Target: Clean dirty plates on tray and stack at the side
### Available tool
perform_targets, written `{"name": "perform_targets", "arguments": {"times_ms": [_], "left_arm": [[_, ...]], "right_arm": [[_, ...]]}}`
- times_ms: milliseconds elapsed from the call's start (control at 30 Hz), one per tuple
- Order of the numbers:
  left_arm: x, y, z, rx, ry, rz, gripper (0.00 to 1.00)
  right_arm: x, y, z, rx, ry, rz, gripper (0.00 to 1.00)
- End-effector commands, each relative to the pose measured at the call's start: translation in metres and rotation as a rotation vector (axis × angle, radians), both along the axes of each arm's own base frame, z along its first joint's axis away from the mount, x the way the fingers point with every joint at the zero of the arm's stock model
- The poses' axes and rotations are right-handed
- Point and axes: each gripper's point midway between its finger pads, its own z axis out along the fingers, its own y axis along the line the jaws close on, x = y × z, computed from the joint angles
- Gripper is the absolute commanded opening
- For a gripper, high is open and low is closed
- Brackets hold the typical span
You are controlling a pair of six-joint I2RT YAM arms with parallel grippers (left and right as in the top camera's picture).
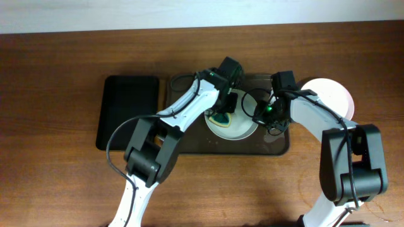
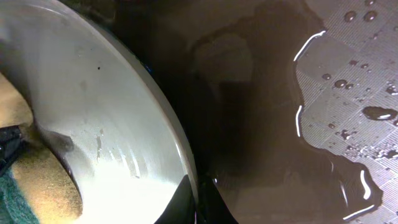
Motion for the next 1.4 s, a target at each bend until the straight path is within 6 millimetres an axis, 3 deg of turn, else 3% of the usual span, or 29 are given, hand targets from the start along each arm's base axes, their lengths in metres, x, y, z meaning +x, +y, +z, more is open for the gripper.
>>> {"name": "perform_targets", "arguments": {"times_ms": [0, 67, 133, 233, 300, 367, 433, 533, 633, 800, 833, 900, 1033, 1133, 1200, 1367], "left_arm": [[-0.016, 0.050, -0.052, 0.025, 0.148, 0.144, 0.00], [-0.001, 0.050, -0.043, -0.157, 0.175, 0.043, 0.00], [0.019, 0.058, -0.032, -0.281, 0.165, 0.057, 0.00], [0.056, 0.082, -0.027, -0.263, 0.074, 0.219, 0.00], [0.074, 0.077, -0.019, -0.286, 0.001, 0.210, 0.00], [0.094, 0.061, 0.004, -0.330, -0.088, 0.180, 0.00], [0.118, 0.046, 0.042, -0.375, -0.183, 0.156, 0.00], [0.155, 0.042, 0.113, -0.398, -0.348, 0.165, 0.00], [0.153, 0.052, 0.152, -0.351, -0.353, 0.184, 0.00], [0.092, 0.080, 0.117, -0.173, -0.080, 0.197, 0.00], [0.078, 0.094, 0.109, -0.092, -0.028, 0.218, 0.00], [0.075, 0.105, 0.105, -0.036, -0.023, 0.234, 0.00], [0.076, 0.109, 0.104, -0.011, -0.031, 0.242, 0.00], [0.072, 0.111, 0.103, -0.003, -0.016, 0.242, 0.00], [0.072, 0.110, 0.103, -0.003, -0.017, 0.241, 0.00], [0.072, 0.110, 0.103, -0.004, -0.020, 0.241, 0.00]], "right_arm": [[-0.013, -0.009, -0.019, -0.038, 0.065, -0.022, 0.04], [-0.013, -0.009, -0.019, -0.037, 0.065, -0.022, 0.04], [-0.013, -0.009, -0.019, -0.037, 0.065, -0.022, 0.04], [-0.013, -0.009, -0.019, -0.037, 0.065, -0.022, 0.04], [-0.013, -0.009, -0.019, -0.037, 0.065, -0.022, 0.04], [-0.013, -0.009, -0.019, -0.037, 0.065, -0.022, 0.04], [-0.013, -0.009, -0.019, -0.037, 0.065, -0.021, 0.04], [-0.013, -0.009, -0.019, -0.038, 0.064, -0.018, 0.04], [-0.013, -0.009, -0.019, -0.038, 0.063, -0.014, 0.04], [-0.013, 0.003, -0.005, 0.002, 0.004, 0.195, 0.04], [-0.012, 0.003, 0.013, -0.008, -0.024, 0.227, 0.04], [-0.007, -0.003, 0.035, -0.047, -0.075, 0.222, 0.04], [-0.016, -0.055, 0.113, -0.507, -0.229, 0.108, 0.04], [-0.031, -0.073, 0.168, -0.814, -0.347, 0.066, 0.04], [-0.036, -0.068, 0.202, -1.000, -0.446, 0.072, 0.04], [-0.049, -0.045, 0.256, -1.322, -0.625, 0.089, 0.04]]}}
